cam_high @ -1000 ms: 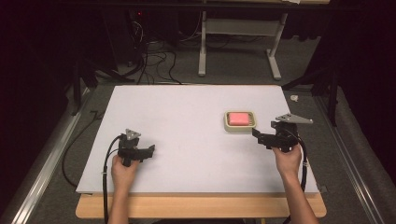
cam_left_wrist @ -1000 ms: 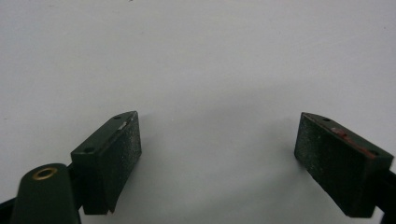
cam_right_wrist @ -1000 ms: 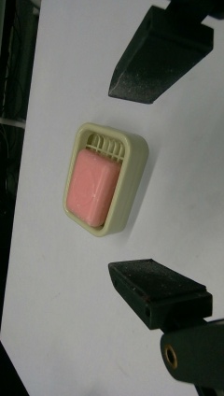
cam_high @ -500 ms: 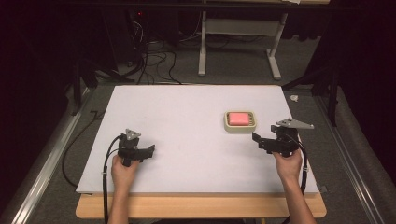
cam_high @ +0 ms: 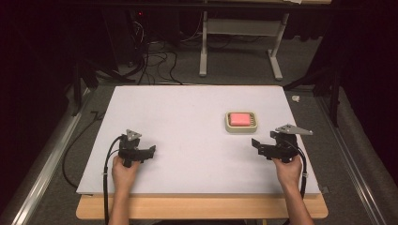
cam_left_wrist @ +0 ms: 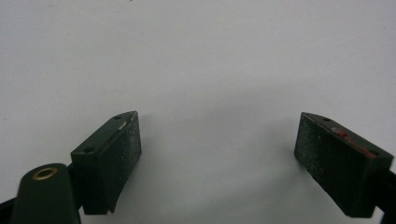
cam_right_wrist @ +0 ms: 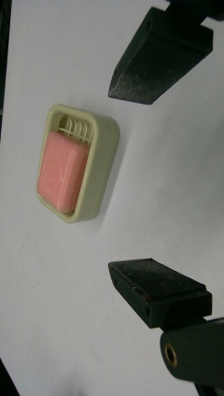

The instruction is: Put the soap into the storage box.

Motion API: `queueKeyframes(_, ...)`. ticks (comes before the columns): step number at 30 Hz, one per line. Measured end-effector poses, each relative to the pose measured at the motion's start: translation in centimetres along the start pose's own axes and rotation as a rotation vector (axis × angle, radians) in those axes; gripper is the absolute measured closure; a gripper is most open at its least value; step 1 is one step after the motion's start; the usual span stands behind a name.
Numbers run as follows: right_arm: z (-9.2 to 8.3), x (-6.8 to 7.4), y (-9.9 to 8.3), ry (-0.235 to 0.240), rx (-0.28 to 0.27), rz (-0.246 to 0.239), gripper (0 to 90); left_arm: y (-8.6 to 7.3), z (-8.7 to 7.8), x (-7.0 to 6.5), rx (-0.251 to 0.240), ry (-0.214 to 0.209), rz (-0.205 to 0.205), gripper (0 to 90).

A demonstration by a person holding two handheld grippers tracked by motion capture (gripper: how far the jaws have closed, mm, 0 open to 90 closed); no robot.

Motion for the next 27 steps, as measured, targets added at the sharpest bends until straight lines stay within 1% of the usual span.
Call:
queueKeyframes(3, 0.1, 0.1, -0.2, 0.002, 0.004, 0.000, 15.0, 0.0, 0.0, 0.0, 0.000, 0.000, 0.000, 15.1)
queueKeyframes(4, 0.2, 0.2, -0.4, 0.001, 0.013, -0.005, 15.0, 0.0, 0.0, 0.0, 0.000, 0.000, 0.000, 15.1)
queueKeyframes(12, 0.6, 0.4, -1.0, 0.004, 0.023, -0.022, 15.1, 0.0, 0.0, 0.0, 0.000, 0.000, 0.000, 15.1)
queueKeyframes(16, 0.8, 0.6, -1.3, 0.003, 0.035, -0.018, 15.1, 0.0, 0.0, 0.0, 0.000, 0.000, 0.000, 15.1)
queueKeyframes(18, 0.9, 0.7, -1.4, 0.003, 0.036, -0.028, 15.2, 0.0, 0.0, 0.0, 0.000, 0.000, 0.000, 15.1)
queueKeyframes(21, 1.1, 0.9, -1.6, 0.005, 0.043, -0.026, 15.2, 0.0, 0.0, 0.0, 0.000, 0.000, 0.000, 15.1)
queueKeyframes(27, 1.7, 1.2, -2.1, 0.005, 0.060, -0.044, 15.2, 0.0, 0.0, 0.0, 0.000, 0.000, 0.000, 15.1)
Point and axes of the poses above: each handheld gripper's, and its own axes: z roughly forward along the jaws, y roughly out of its top, x roughly to its left, the point moved 2 cm from there along z, roughly forward along the jaws, and after that the axes turned 7 degrees about z, right-handed, at the moved point
